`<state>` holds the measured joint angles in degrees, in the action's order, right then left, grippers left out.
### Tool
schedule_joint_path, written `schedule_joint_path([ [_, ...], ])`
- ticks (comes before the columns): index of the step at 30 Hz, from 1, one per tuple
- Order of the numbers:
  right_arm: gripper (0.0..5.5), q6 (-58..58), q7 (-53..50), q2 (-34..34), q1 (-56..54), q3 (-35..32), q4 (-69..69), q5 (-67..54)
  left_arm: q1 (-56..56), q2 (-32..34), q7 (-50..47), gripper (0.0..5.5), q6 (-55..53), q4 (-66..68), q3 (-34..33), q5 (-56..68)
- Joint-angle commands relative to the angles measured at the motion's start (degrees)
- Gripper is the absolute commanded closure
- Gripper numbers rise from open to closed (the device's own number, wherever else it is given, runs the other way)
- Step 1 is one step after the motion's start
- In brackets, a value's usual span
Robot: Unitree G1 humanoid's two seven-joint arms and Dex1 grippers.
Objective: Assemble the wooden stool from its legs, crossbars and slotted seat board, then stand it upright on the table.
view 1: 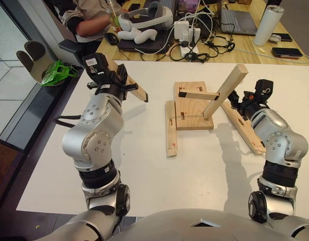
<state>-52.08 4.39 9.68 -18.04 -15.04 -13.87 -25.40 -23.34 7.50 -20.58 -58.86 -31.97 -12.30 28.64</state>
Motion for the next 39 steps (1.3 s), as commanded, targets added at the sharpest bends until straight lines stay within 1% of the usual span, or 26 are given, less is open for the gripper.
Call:
schedule_joint_path([
  [1, 1.42, -2.5, 1.1, -0.5, -0.3, 1.8, -1.9, -1.7, -1.9, 1.0, 1.3, 4.47, 0.4, 1.1, -0.4, -2.1],
  [4, 1.42, -3.9, 0.3, 0.3, 0.7, 1.3, -3.4, -1.1, -2.2, -2.1, 1.4, 4.47, -0.8, 0.7, -1.9, -0.4],
  [8, 1.42, -8.6, 2.0, 5.2, 5.0, 2.7, -9.0, -0.6, -1.0, -8.6, 0.7, 4.47, -2.8, -1.1, -6.3, 4.7],
  [14, 1.42, -14.4, 7.7, 11.8, 9.2, 3.8, -14.5, -3.1, 2.3, -12.7, 1.7, 4.47, -5.8, -3.5, -10.0, 11.0],
  [19, 1.42, -16.7, 14.0, 17.8, 13.4, 6.3, -17.6, -5.4, 4.9, -14.4, 2.4, 4.47, -7.3, -4.2, -8.5, 14.1],
  [21, 1.42, -16.4, 15.6, 19.2, 14.0, 7.3, -18.3, -5.6, 5.7, -14.4, 2.7, 4.47, -7.1, -3.7, -7.5, 14.1],
  [27, 1.42, -14.8, 17.2, 19.6, 14.7, 9.2, -19.3, -5.5, 6.5, -14.4, 3.3, 4.47, -4.7, -1.2, -5.0, 12.5],
  [33, 1.42, -13.8, 17.3, 19.9, 13.6, 9.1, -18.6, -5.2, 7.9, -13.6, 3.4, 4.47, -3.8, -0.7, -1.9, 10.3],
  [39, 1.42, -13.7, 16.9, 19.6, 13.3, 9.9, -19.5, -5.5, 8.2, -10.0, 4.4, 4.47, -3.1, -0.2, 1.7, 6.8],
])
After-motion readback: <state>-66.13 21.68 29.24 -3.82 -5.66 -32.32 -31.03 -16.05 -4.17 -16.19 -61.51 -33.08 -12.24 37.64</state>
